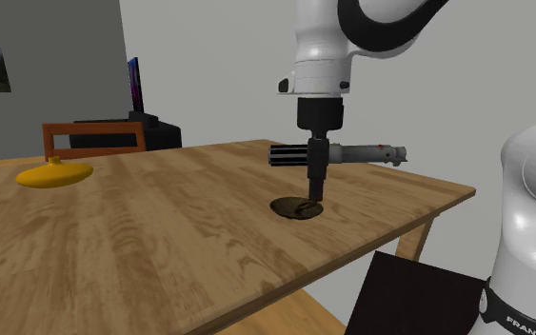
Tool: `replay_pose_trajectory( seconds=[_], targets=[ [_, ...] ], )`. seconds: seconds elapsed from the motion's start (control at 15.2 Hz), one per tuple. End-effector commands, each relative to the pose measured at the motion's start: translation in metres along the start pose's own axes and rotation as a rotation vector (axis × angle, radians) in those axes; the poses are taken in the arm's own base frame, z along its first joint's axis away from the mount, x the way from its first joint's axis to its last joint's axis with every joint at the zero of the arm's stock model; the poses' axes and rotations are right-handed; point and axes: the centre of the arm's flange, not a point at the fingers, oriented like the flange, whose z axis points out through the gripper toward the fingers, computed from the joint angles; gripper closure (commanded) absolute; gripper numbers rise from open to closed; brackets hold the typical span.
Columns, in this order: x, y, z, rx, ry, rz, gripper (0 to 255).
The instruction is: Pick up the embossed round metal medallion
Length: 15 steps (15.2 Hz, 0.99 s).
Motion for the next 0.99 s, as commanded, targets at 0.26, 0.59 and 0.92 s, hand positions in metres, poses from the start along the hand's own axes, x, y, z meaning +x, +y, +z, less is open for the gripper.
replay_pose_trajectory(
  seconds=[0.26, 0.59, 0.92],
  targets=[
    [0.0, 0.0, 0.014, 0.0, 0.001, 0.0, 255],
    [0.0, 0.0, 0.014, 0.0, 0.001, 0.0, 255],
    [0.0, 0.0, 0.004, 0.0, 0.001, 0.0, 255]
  ],
)
